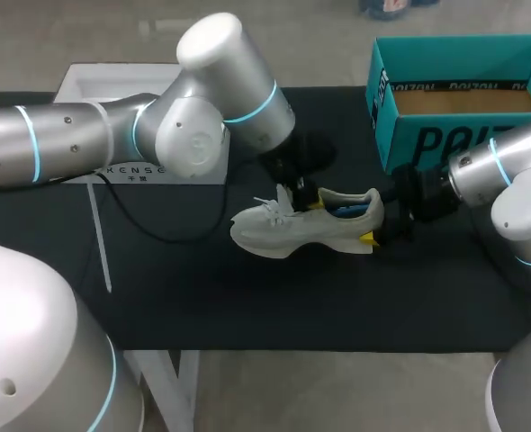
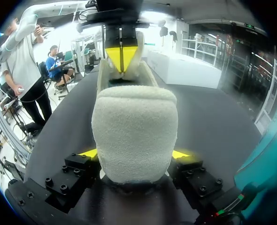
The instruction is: Take the shoe out of the shoebox, open the shoe tongue, remove and reinsert the insole, then place the shoe into the shoebox
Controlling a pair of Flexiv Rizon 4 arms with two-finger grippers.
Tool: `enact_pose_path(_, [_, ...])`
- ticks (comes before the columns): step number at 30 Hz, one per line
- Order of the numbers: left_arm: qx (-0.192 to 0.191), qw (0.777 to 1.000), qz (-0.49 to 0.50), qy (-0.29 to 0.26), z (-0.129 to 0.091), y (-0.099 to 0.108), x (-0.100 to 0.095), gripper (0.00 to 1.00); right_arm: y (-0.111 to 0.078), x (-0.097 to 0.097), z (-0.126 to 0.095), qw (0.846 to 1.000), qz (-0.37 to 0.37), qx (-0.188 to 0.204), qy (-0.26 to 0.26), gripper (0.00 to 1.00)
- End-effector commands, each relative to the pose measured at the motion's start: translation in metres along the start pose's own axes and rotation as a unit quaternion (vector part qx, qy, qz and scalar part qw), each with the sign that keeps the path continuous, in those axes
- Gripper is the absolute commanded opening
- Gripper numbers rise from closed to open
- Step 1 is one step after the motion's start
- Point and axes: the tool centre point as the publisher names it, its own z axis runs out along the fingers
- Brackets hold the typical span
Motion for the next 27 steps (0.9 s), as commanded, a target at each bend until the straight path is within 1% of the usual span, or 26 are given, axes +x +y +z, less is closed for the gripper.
enact_pose_path(1, [-0.005,1.000,0.005,0.019,0.009,-0.007,-0.004,0.02,-0.001,0.002,0.003,1.000,0.000,0.002,-0.001,0.00])
enact_pose_path(2, [-0.005,1.000,0.006,0.021,0.009,-0.007,-0.004,0.16,-0.001,0.002,0.003,1.000,0.000,0.002,-0.001,0.00])
enact_pose_path(3, [-0.003,1.000,0.005,0.025,0.009,-0.007,-0.004,0.24,-0.001,0.002,0.003,1.000,0.000,0.002,-0.001,0.00])
enact_pose_path(7, [-0.002,0.999,0.008,0.037,0.009,-0.008,0.000,0.27,-0.001,0.002,0.003,1.000,0.000,0.002,-0.001,0.00])
enact_pose_path(10, [-0.005,0.999,0.013,0.043,0.010,-0.009,0.003,0.32,-0.001,0.002,0.003,1.000,0.000,0.002,-0.001,0.00])
enact_pose_path(13, [-0.008,0.999,0.013,0.045,0.013,-0.009,0.004,0.34,-0.001,0.002,0.003,1.000,0.000,0.002,-0.001,0.00])
enact_pose_path(15, [-0.011,0.999,0.013,0.045,0.016,-0.008,0.004,0.34,-0.001,0.002,0.003,1.000,0.000,0.002,-0.001,0.00])
enact_pose_path(17, [-0.020,0.999,0.020,0.034,0.020,-0.007,0.005,0.33,-0.001,0.002,0.003,1.000,0.000,0.002,-0.001,0.00])
enact_pose_path(22, [-0.024,0.999,0.024,0.029,0.030,-0.007,0.006,0.33,-0.001,0.002,0.003,1.000,0.000,0.002,-0.001,0.00])
enact_pose_path(25, [-0.024,0.999,0.025,0.031,0.034,-0.007,0.006,0.29,-0.001,0.002,0.003,1.000,0.000,0.002,-0.001,0.00])
enact_pose_path(27, [-0.025,0.999,0.026,0.022,0.035,-0.007,0.006,0.29,-0.001,0.002,0.003,1.000,0.000,0.002,-0.001,0.00])
